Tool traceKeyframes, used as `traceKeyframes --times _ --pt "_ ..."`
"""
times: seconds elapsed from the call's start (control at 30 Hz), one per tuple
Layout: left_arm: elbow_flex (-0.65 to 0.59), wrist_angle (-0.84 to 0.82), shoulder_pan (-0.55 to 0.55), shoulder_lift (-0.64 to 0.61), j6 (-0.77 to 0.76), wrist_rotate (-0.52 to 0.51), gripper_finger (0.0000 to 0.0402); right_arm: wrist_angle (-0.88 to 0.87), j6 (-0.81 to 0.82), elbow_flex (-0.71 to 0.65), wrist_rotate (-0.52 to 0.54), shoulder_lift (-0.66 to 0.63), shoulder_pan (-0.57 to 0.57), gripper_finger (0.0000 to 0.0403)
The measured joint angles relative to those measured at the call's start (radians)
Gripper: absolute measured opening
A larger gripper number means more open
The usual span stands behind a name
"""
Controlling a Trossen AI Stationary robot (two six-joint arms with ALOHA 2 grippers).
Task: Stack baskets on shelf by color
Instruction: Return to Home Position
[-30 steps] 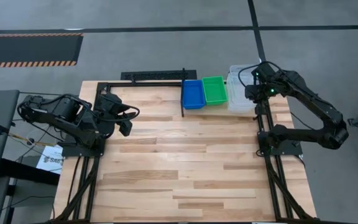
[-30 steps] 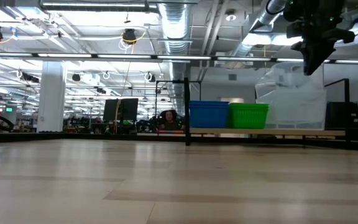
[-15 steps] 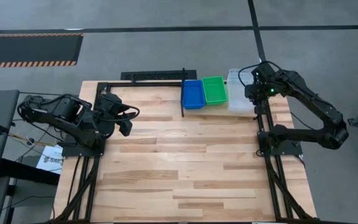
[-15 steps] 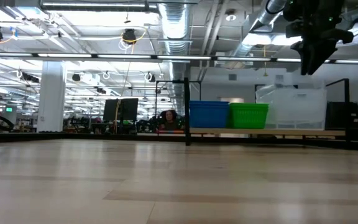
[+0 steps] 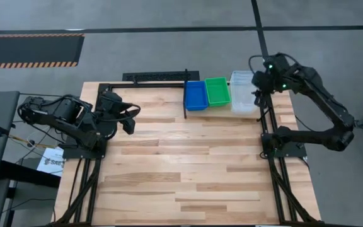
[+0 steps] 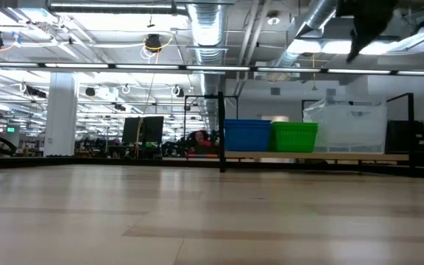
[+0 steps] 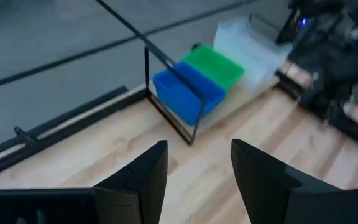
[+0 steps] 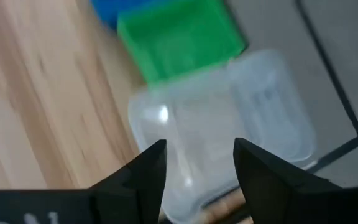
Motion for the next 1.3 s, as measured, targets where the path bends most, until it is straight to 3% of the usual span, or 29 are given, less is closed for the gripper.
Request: traceKeyframes --times 0.1,0.33,0.4,0.57,0.73,0.97,1.3 --pt "0.0 0.013 0.0 0.0 0.01 -0.002 0.0164 0.016 0.176 0.104 -0.001 0.0 0.029 0.0205" --pt "0.0 0.018 0.0 0.0 0.116 0.145 0.0164 0.009 0.491 0.293 -0.007 -0.002 0.105 0.0206" --pt "0.0 0.042 0.0 0.0 0.155 0.135 0.0164 0.044 0.512 0.298 -0.062 -0.019 0.134 0.0205" --pt "0.0 0.162 0.002 -0.02 0.324 0.026 0.0164 0.294 0.475 0.177 -0.314 -0.122 0.219 0.0203" --pt "-0.04 0.284 -0.001 -0.114 0.482 0.026 0.0164 0.468 0.546 -0.107 -0.319 -0.293 0.295 0.0205" --pt "-0.385 0.53 0.011 -0.419 0.507 0.121 0.0164 0.793 0.684 -0.498 -0.312 -0.591 0.384 0.0201" --pt "-0.974 0.769 0.007 -0.984 0.394 0.307 0.0164 0.94 0.767 -0.785 -0.282 -0.893 0.526 0.0204"
